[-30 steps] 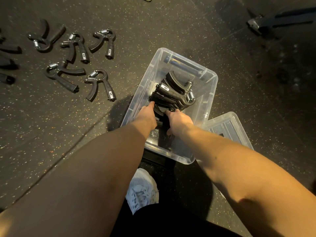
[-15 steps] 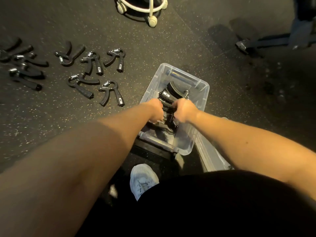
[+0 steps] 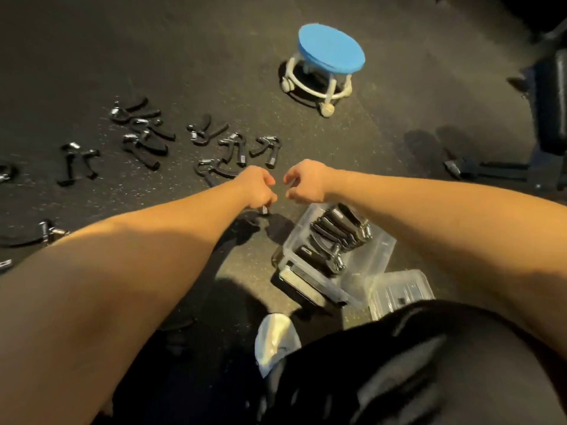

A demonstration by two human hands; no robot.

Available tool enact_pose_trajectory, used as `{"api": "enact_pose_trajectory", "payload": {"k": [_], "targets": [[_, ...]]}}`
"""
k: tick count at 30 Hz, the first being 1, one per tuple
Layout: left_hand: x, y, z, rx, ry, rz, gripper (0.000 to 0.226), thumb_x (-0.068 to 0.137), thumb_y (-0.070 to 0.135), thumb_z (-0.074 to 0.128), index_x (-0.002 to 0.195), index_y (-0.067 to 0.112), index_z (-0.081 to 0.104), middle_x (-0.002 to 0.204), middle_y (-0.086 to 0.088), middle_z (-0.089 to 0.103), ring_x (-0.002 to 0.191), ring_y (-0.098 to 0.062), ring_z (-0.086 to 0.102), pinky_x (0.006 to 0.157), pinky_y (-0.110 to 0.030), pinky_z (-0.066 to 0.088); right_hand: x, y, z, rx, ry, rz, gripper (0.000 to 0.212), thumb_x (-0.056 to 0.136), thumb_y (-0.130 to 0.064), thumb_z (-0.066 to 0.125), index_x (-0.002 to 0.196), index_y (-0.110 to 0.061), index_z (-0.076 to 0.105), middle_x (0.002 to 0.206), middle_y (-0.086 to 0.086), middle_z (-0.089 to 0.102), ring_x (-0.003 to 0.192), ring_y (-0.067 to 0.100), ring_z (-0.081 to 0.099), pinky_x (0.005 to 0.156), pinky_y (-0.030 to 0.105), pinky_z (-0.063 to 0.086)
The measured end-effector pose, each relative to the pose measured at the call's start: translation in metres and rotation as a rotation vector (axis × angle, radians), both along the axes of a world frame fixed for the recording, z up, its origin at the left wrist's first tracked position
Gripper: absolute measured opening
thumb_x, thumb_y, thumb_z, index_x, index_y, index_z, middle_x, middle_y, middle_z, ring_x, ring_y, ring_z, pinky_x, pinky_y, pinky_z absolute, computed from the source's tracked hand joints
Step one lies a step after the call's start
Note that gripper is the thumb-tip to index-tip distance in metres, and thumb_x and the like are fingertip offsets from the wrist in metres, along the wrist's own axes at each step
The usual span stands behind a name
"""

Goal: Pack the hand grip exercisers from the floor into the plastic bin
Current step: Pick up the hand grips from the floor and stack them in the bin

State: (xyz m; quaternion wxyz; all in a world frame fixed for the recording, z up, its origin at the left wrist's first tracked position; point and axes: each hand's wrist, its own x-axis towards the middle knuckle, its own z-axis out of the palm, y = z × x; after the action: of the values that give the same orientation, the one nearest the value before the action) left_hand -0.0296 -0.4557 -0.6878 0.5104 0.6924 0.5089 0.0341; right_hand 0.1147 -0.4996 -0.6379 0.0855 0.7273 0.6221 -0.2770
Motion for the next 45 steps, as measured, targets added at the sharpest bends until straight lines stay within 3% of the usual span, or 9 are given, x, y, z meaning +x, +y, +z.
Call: {"api": "enact_pose_trajectory", "payload": {"k": [5,8,16,21,26,29,37,40,45], "targets": [[-0.103,0.018,-0.058,-0.047,0.152,0.138,0.042,0.083,0.012,0.077,0.123,0.008,0.065,0.115,-0.013,0.067,0.108,-0.027,0.063,0.091,-0.030,0.048,-0.076,0.041,-0.051,-0.093,-0.064,0.203,0.040,0.089,-0.025,0.068,0.124,-0.006,0.067,0.111,0.015,0.072,0.103,0.030,0.068,0.085,0.032,0.052],[-0.163,0.023,-0.101,-0.088,0.272,0.194,0.042,0.087,0.015,0.073,0.127,0.008,0.063,0.125,-0.011,0.063,0.118,-0.030,0.059,0.102,-0.037,0.048,-0.118,0.056,-0.107,-0.145,-0.045,0.240,0.045,0.087,-0.030,0.072,0.124,-0.006,0.066,0.116,0.015,0.071,0.110,0.032,0.066,0.091,0.034,0.053],[-0.265,0.007,-0.189,-0.113,0.489,0.231,0.032,0.090,0.019,0.067,0.121,0.012,0.063,0.122,-0.011,0.064,0.113,-0.030,0.061,0.100,-0.042,0.050,-0.219,0.046,-0.228,-0.212,0.089,0.289,0.043,0.082,-0.039,0.077,0.115,-0.015,0.066,0.111,0.007,0.070,0.106,0.026,0.066,0.086,0.032,0.050],[-0.284,-0.026,-0.215,-0.198,0.611,0.138,0.026,0.090,0.023,0.067,0.115,0.018,0.064,0.115,-0.008,0.064,0.107,-0.026,0.062,0.096,-0.041,0.052,-0.260,-0.003,-0.255,-0.251,0.146,0.617,0.060,0.072,-0.053,0.080,0.117,-0.021,0.056,0.111,0.000,0.055,0.104,0.020,0.057,0.079,0.031,0.046],[-0.281,-0.044,-0.222,-0.193,0.656,0.073,0.021,0.092,0.019,0.058,0.110,0.021,0.068,0.108,-0.005,0.067,0.100,-0.025,0.064,0.089,-0.039,0.055,-0.286,-0.050,-0.276,-0.117,0.085,0.817,0.085,0.063,-0.060,0.082,0.130,-0.018,0.052,0.125,0.004,0.047,0.120,0.025,0.043,0.101,0.041,0.039],[-0.279,-0.050,-0.221,-0.243,0.651,0.092,0.020,0.089,0.018,0.059,0.107,0.020,0.066,0.098,-0.005,0.069,0.091,-0.025,0.068,0.087,-0.041,0.057,-0.287,-0.053,-0.277,-0.145,0.058,0.820,0.083,0.069,-0.054,0.082,0.135,-0.016,0.050,0.130,0.007,0.042,0.125,0.027,0.037,0.104,0.042,0.040],[-0.274,-0.054,-0.210,-0.396,0.528,0.128,0.018,0.093,0.016,0.061,0.109,0.012,0.066,0.098,-0.011,0.072,0.092,-0.027,0.070,0.091,-0.044,0.057,-0.269,-0.054,-0.258,-0.194,0.039,0.657,0.048,0.082,-0.018,0.071,0.125,-0.009,0.053,0.135,0.015,0.036,0.126,0.037,0.033,0.108,0.041,0.039],[-0.260,-0.051,-0.197,-0.422,0.345,0.262,0.016,0.098,0.021,0.059,0.105,0.010,0.068,0.091,-0.014,0.071,0.083,-0.027,0.070,0.084,-0.044,0.060,-0.247,-0.042,-0.241,-0.073,0.061,0.509,0.039,0.078,-0.018,0.070,0.115,-0.011,0.059,0.127,0.013,0.042,0.118,0.034,0.040,0.103,0.040,0.041],[-0.211,-0.024,-0.146,-0.513,-0.155,0.614,0.029,0.104,0.037,0.047,0.109,0.014,0.063,0.102,-0.013,0.071,0.097,-0.026,0.070,0.083,-0.043,0.061,-0.198,0.003,-0.177,0.122,0.115,0.253,0.031,0.081,-0.023,0.070,0.110,-0.013,0.063,0.120,0.013,0.046,0.113,0.031,0.045,0.094,0.034,0.045]]}}
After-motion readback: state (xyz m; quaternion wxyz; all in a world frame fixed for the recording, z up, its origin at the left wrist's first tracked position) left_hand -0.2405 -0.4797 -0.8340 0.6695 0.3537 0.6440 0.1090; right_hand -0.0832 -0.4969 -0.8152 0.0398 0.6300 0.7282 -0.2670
